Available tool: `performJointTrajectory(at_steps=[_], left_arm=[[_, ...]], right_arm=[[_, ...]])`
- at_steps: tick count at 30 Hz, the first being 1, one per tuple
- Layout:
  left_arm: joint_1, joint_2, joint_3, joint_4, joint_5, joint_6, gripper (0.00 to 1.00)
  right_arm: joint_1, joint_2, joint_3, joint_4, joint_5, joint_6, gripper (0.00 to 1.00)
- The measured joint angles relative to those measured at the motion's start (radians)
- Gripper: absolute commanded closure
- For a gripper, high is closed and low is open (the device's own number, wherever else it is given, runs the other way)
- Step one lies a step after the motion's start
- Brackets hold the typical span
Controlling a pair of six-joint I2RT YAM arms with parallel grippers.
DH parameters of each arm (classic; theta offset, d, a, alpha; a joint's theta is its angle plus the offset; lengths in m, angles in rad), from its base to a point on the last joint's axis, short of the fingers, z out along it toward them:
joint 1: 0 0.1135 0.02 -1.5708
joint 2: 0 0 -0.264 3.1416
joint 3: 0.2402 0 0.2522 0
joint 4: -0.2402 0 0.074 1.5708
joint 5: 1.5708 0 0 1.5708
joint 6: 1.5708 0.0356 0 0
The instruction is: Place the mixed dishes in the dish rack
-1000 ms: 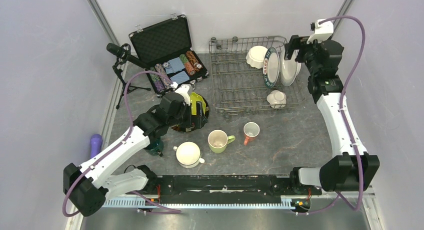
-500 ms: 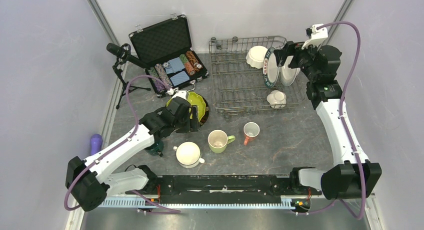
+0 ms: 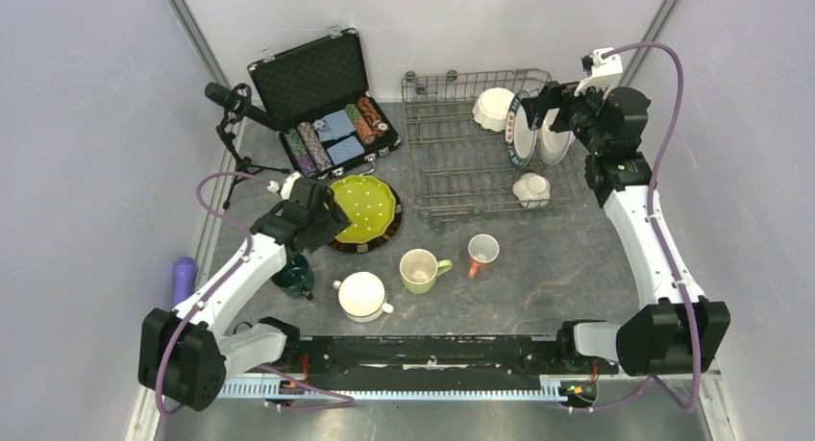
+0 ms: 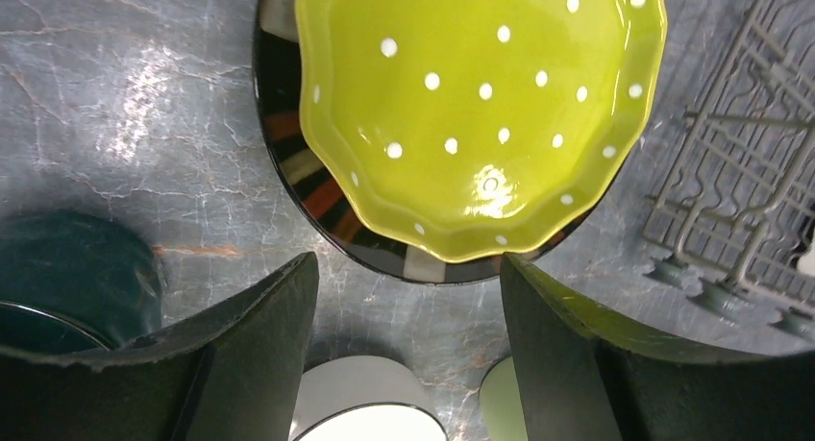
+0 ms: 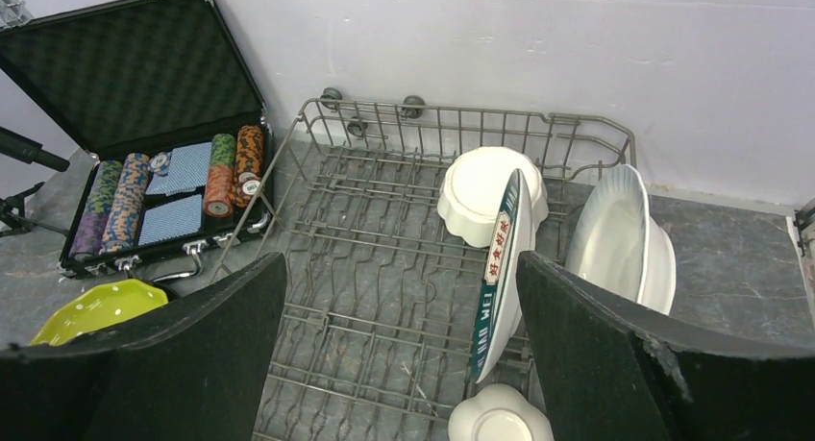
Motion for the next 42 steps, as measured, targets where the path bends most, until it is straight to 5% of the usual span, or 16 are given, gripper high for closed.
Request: performJointTrajectory(at_steps=[33, 35, 41, 42], left_arm=[[0.076, 0.219, -0.040, 0.116, 0.008, -0.228, 0.49], [0.076, 0.226, -0.041, 0.122, 0.013, -0.234, 0.56], [0.076, 0.231, -0.093, 0.202, 0.037, -0.266, 0.98], [0.078, 0.231, -0.103, 0.221, 0.048, -0.268, 0.98]], right_arm=[[0.000, 0.022, -0.035, 0.067, -0.018, 0.000, 0.06], [0.000, 0.029, -0.035, 0.066, -0.019, 0.000, 0.07], [0.000, 0.035, -0.037, 0.067, -0.020, 0.000, 0.07], [0.000, 0.035, -0.038, 0.068, -0.021, 0.000, 0.08]])
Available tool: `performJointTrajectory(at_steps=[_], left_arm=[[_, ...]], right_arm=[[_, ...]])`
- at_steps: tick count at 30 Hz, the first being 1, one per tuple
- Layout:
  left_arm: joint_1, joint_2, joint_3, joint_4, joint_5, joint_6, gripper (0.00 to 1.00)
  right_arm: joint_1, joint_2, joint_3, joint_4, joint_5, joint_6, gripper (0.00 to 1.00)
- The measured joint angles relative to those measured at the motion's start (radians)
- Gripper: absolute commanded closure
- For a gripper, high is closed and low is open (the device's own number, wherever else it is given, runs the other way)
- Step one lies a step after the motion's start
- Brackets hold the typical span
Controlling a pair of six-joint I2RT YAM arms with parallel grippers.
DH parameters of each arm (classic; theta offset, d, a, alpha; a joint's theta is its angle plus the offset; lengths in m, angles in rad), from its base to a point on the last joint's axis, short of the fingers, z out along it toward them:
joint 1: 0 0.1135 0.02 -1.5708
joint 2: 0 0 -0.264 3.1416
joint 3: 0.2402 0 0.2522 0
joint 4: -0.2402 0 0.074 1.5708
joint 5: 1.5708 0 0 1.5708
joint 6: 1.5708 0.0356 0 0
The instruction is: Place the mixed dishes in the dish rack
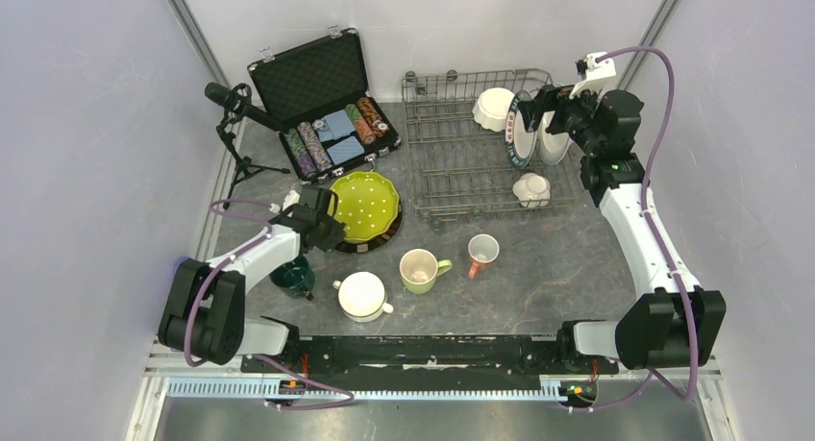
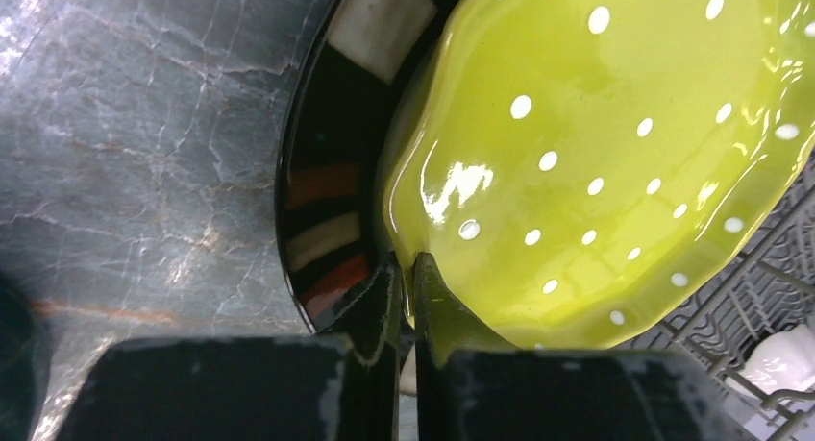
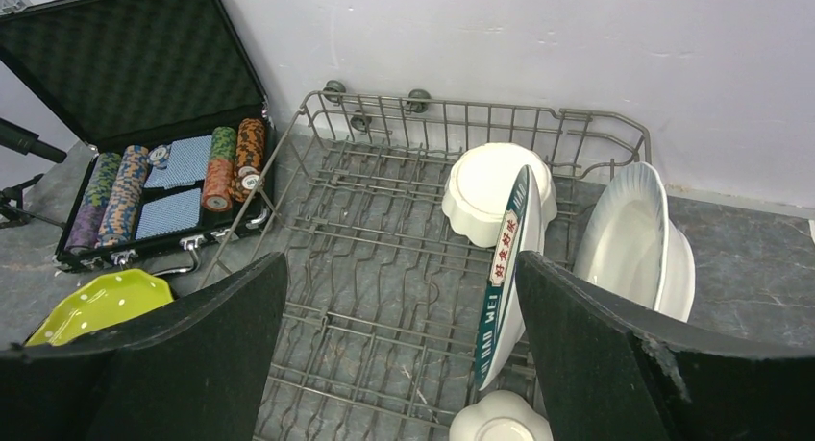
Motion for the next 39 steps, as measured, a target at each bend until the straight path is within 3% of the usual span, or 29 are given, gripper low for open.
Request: performJointTrajectory(at_steps=[6, 12, 23, 31, 39], left_arm=[[0.012, -0.030, -0.013, 0.028, 0.023, 0.016, 0.98], [0.010, -0.261, -0.012, -0.087, -0.055, 0.114, 0.98], [0.010, -0.415, 0.118, -0.241, -0.168, 0.275, 0.98], [0.010, -0.550, 0.136, -0.149, -0.211, 0.390, 0.98], [0.010, -0.516, 0.172, -0.044, -0.187, 0.418, 0.98]], right_arm=[[0.000, 0.004, -0.003, 0.008, -0.039, 0.016, 0.10], [0.033, 0.056, 0.010, 0.051, -0.140, 0.076, 0.14], [0.347, 0.420, 0.369, -0.036, -0.161, 0.076, 0.17], [0.401, 0.621, 0.483, -0.016, -0.275, 0.181, 0.20], [0.414, 0.692, 0.506, 0.069, -0.452, 0.253, 0.23]])
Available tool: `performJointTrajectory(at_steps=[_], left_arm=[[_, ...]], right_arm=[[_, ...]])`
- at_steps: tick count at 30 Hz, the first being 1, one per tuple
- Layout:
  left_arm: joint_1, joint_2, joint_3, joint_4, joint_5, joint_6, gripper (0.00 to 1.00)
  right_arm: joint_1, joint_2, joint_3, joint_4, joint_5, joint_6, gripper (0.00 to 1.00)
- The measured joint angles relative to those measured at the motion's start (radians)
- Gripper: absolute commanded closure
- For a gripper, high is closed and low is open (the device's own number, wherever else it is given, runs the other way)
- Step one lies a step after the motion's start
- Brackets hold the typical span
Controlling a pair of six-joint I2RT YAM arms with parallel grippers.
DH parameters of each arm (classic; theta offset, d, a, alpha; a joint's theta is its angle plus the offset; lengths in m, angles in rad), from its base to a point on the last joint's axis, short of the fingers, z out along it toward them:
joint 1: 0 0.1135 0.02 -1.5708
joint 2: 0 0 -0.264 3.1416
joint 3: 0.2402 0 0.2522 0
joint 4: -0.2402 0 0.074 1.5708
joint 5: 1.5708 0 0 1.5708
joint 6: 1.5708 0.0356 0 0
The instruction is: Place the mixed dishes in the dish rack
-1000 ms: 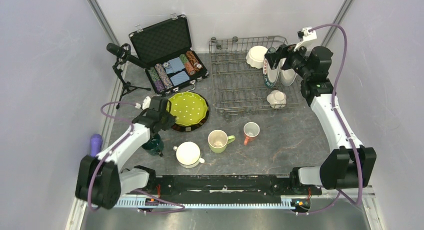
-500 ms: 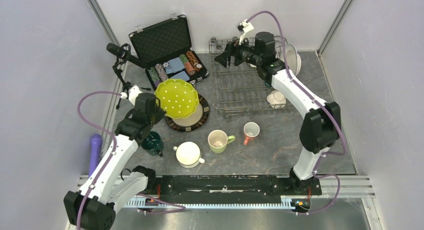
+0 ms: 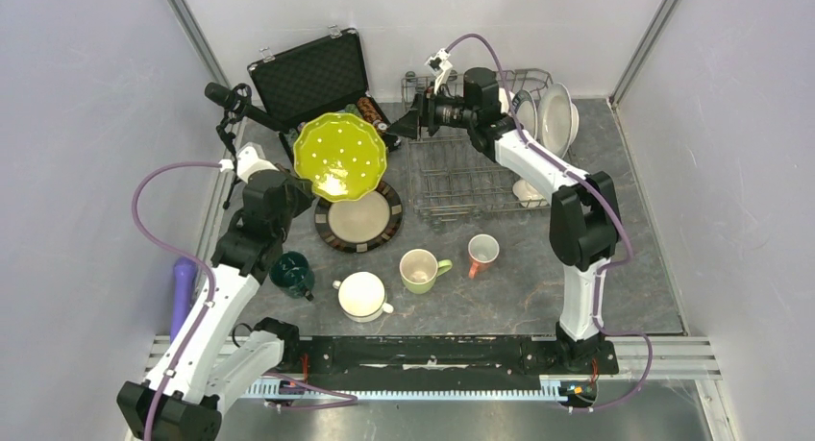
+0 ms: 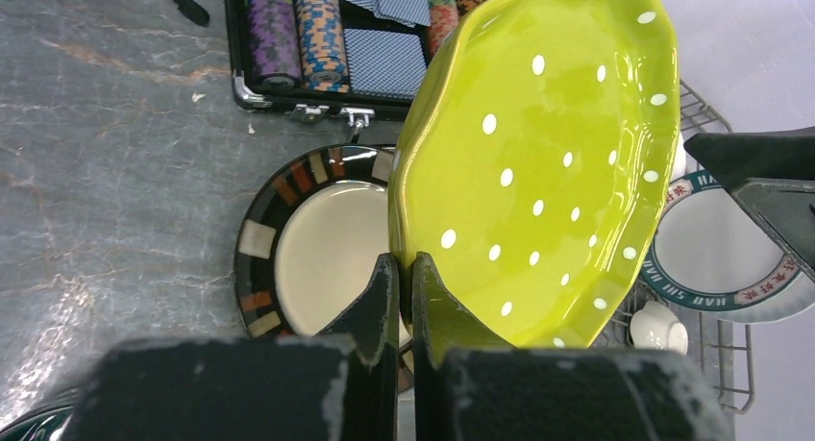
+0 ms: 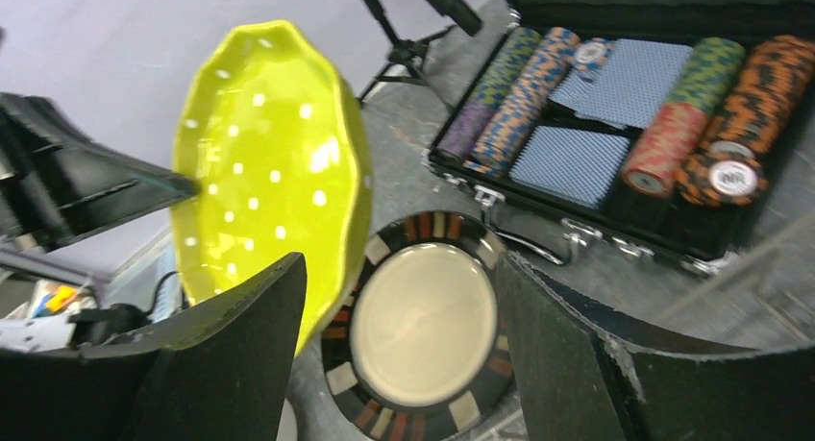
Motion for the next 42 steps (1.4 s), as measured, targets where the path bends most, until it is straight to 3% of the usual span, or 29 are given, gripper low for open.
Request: performJointTrajectory(at_steps=[8, 26, 31, 35, 36, 38, 42], left_arm=[[0.000, 0.064, 0.029, 0.046, 0.064, -0.001, 0.98], [0.000, 0.077, 0.057, 0.073, 0.130, -0.001, 0.98], [0.000, 0.084, 0.057, 0.104, 0.129, -0.001, 0.98], [0.000, 0.123, 0.046, 0.160, 0.130, -0.002, 0.98], [0.000, 0.134, 0.042, 0.168, 0.130, -0.002, 0.98], [0.001, 0.154, 0.036, 0.177, 0.127, 0.000, 0.98], [-0.003, 0.203, 0.035, 0.190, 0.135, 0.007, 0.98]], right_arm=[[0.007, 0.019, -0.014, 0.204, -0.122, 0.148, 0.27], [0.030, 0.090, 0.150, -0.105, -0.058, -0.009, 0.30], [0.027, 0.098, 0.196, -0.225, -0.045, -0.078, 0.54], [0.024, 0.114, 0.192, -0.252, -0.069, -0.089, 0.67], [0.024, 0.117, 0.186, -0.252, -0.074, -0.090, 0.73], [0.023, 0.119, 0.160, -0.249, -0.082, -0.081, 0.99], [0.003, 0.124, 0.132, -0.251, -0.063, -0.036, 1.00]])
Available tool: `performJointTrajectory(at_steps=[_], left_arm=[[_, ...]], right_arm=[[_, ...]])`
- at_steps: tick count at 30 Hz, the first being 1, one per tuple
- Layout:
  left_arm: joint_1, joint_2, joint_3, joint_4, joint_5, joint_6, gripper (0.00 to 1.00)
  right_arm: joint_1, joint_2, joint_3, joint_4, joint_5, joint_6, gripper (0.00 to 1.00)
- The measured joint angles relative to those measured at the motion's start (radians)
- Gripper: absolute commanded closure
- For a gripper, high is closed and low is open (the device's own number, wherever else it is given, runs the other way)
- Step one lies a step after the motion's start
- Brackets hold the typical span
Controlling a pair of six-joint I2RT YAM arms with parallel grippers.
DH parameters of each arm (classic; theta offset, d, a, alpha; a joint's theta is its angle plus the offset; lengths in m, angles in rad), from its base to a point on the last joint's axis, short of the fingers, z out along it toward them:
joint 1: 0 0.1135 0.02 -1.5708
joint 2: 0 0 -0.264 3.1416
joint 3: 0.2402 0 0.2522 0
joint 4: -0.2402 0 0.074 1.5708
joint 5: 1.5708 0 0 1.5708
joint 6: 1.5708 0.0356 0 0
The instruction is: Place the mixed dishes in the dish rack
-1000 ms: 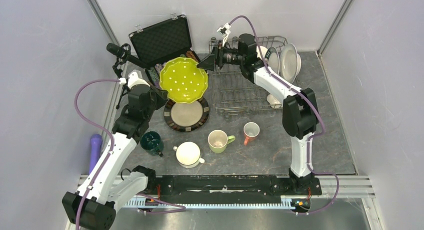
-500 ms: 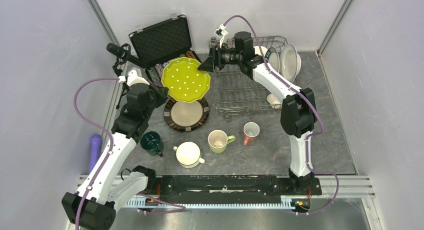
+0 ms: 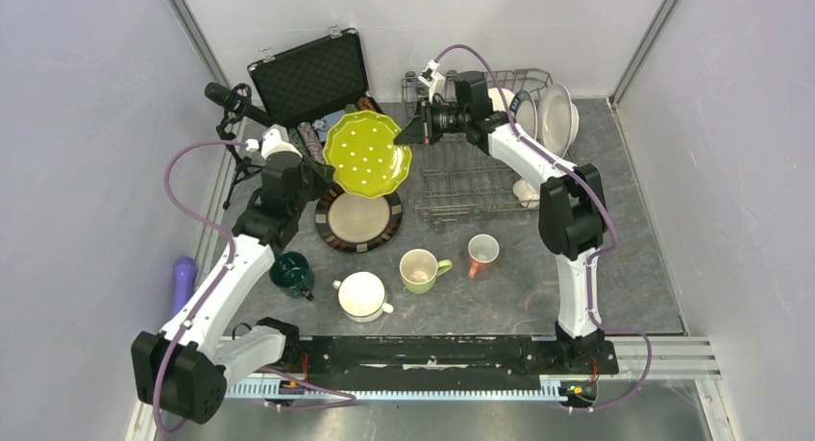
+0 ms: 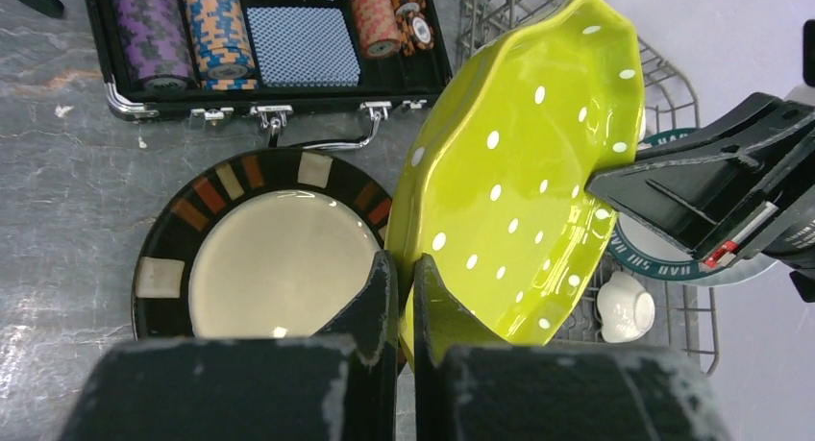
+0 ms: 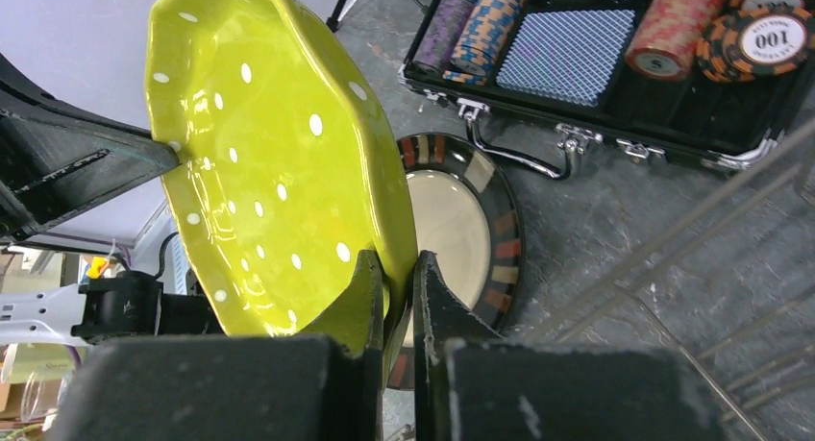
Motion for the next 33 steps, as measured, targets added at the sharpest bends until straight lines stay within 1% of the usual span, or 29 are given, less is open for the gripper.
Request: performJointTrajectory(at_steps=[2, 3, 4, 5, 8, 11, 13, 15, 17, 22, 25, 26, 27, 29, 33], left_arm=[[-0.002, 0.021, 0.000, 0.010, 0.004, 0.000, 0.98], [-0.002, 0.039, 0.001, 0.020, 0.006, 0.000, 0.95], [-0.002, 0.057, 0.003, 0.025, 0.011, 0.000, 0.89], [-0.002, 0.076, 0.007, 0.029, 0.018, 0.000, 0.81], [-0.002, 0.140, 0.030, 0.032, 0.049, -0.006, 0.61], [-0.002, 0.186, 0.077, 0.061, 0.087, -0.025, 0.47], [-0.002, 0.187, 0.097, 0.085, 0.105, -0.027, 0.38], [-0.002, 0.174, 0.103, 0.103, 0.111, -0.026, 0.30], [-0.002, 0.153, 0.103, 0.098, 0.110, -0.021, 0.24], [-0.002, 0.070, 0.103, 0.052, 0.113, 0.029, 0.14], [-0.002, 0.008, 0.087, 0.042, 0.153, 0.090, 0.07], [-0.002, -0.018, 0.070, 0.043, 0.174, 0.117, 0.05], [-0.002, -0.034, 0.057, 0.042, 0.187, 0.136, 0.03], [-0.006, -0.058, 0.029, 0.034, 0.205, 0.173, 0.00], [-0.036, -0.045, 0.019, 0.004, 0.211, 0.216, 0.00]], right_arm=[[-0.009, 0.001, -0.015, 0.010, 0.008, 0.014, 1.00], [-0.012, 0.000, -0.026, 0.023, 0.015, 0.024, 1.00], [-0.016, 0.000, -0.041, 0.041, 0.022, 0.033, 1.00], [-0.021, -0.002, -0.061, 0.060, 0.029, 0.046, 1.00], [-0.049, -0.029, -0.163, 0.136, 0.048, 0.100, 1.00], [-0.082, -0.076, -0.279, 0.195, 0.078, 0.117, 1.00], [-0.100, -0.098, -0.321, 0.187, 0.107, 0.119, 1.00], [-0.112, -0.124, -0.340, 0.180, 0.160, 0.116, 1.00], [-0.120, -0.156, -0.348, 0.176, 0.215, 0.110, 1.00], [-0.124, -0.239, -0.351, 0.178, 0.312, 0.105, 1.00], [-0.126, -0.291, -0.349, 0.153, 0.397, 0.082, 1.00], [-0.124, -0.313, -0.345, 0.126, 0.462, 0.054, 1.00], [-0.123, -0.320, -0.344, 0.117, 0.483, 0.047, 1.00], [-0.118, -0.357, -0.341, 0.059, 0.626, -0.008, 1.00], [-0.116, -0.407, -0.332, -0.050, 0.892, -0.107, 1.00]])
